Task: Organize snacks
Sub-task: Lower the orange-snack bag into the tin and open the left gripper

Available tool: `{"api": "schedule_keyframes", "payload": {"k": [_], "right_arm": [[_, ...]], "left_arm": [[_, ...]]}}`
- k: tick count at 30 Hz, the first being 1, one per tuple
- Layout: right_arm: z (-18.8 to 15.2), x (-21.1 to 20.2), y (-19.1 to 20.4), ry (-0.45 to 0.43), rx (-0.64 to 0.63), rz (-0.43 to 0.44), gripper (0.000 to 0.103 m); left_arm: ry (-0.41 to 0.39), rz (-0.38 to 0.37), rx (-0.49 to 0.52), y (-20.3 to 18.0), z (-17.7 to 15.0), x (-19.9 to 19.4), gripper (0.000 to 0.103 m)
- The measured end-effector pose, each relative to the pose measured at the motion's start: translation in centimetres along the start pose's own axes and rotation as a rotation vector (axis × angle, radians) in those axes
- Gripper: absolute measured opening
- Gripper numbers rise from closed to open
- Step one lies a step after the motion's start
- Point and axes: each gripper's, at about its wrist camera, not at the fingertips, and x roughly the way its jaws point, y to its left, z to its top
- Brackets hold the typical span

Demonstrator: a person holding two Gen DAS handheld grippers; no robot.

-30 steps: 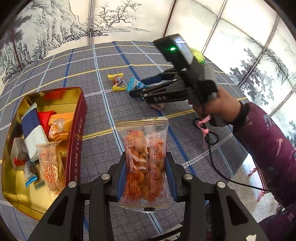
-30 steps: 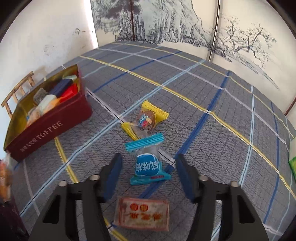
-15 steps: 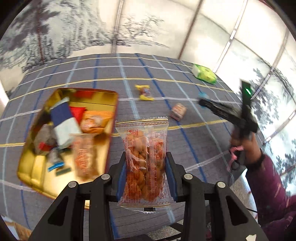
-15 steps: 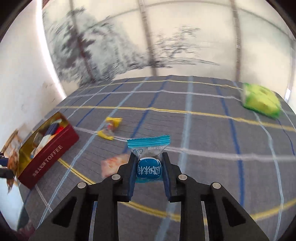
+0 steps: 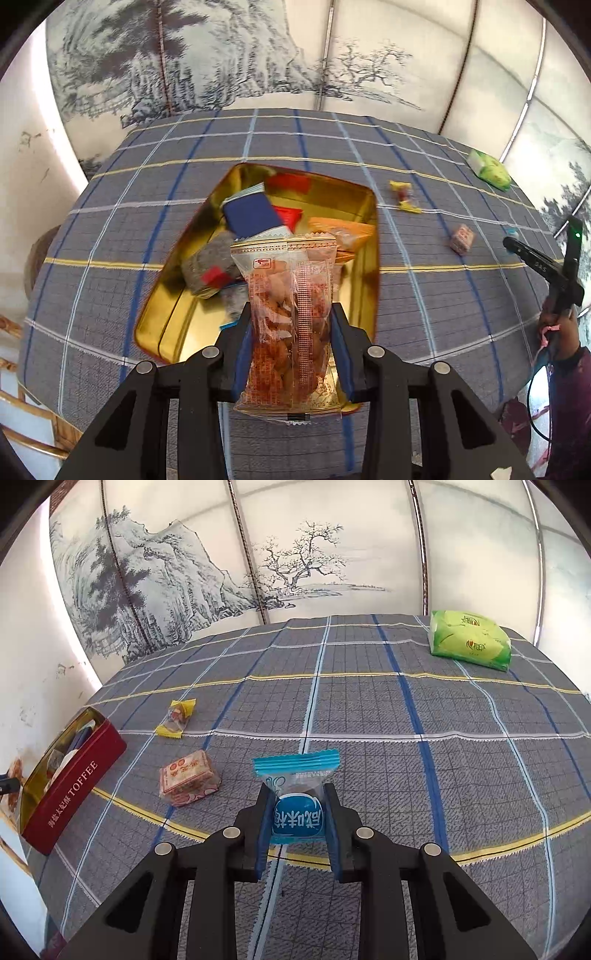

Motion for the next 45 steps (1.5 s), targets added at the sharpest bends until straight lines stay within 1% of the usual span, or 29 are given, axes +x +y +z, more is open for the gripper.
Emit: {"api": "schedule_keyframes", "payload": {"k": [4, 10, 15, 21, 24, 31, 33, 35, 36, 40, 44, 45], "right_arm": [[0.0, 0.0, 0.2, -0.004, -0.005, -0.010, 0.027], [0.0, -0.1, -0.2, -0.010, 0.016, -0.011, 0.027], [0.0, -0.1, 0.1, -0.010, 0.003, -0.025, 0.027], [0.0, 0.1, 0.2, -0.002, 0.005, -0.030, 0.027], [0.0, 0.2, 0.1, 0.004, 0.009, -0.031, 0.027], [0.0, 0.3, 0.1, 0.004, 0.007, -0.030, 0.027], [0.0, 0.3, 0.1, 0.004, 0.007, -0.032, 0.027], [0.0, 0.3, 0.1, 0.002, 0.007, -0.032, 0.027], [0.0, 0.3, 0.1, 0.002, 0.005, -0.034, 0.027], [-0.1, 0.2, 0.4, -0.001, -0.009, -0.035, 0.027], [-0.5, -0.1, 1.3, 0.002, -0.004, -0.008, 0.027], [-0.5, -0.2, 1.5, 0.001, -0.006, -0.004, 0.027]], "left_arm": [[-0.007, 0.007, -0.027, 1.1, -0.3, 0.4, 0.034], [-0.017, 0.019, -0.019, 1.0, -0.2, 1.5, 0.034], [-0.023, -0.001, -0.035, 1.1, -0.1, 2.4, 0.034], [-0.031, -0.009, -0.051, 1.5, 0.0, 2.6, 0.033], [-0.030, -0.018, -0.062, 1.6, -0.1, 2.6, 0.033], [-0.069, 0.003, -0.043, 0.8, -0.2, 1.3, 0.034], [-0.084, 0.025, -0.028, 0.2, -0.2, 0.8, 0.037], [-0.102, 0.046, -0.015, -0.4, -0.2, 0.4, 0.046], [-0.115, 0.058, -0.009, -0.7, -0.3, 0.1, 0.048], [-0.149, 0.115, 0.013, -1.5, -0.5, -0.8, 0.063], [-0.164, 0.140, 0.019, -1.7, -0.7, -1.3, 0.072], [-0.166, 0.147, 0.015, -1.7, -0.7, -1.4, 0.073]]}}
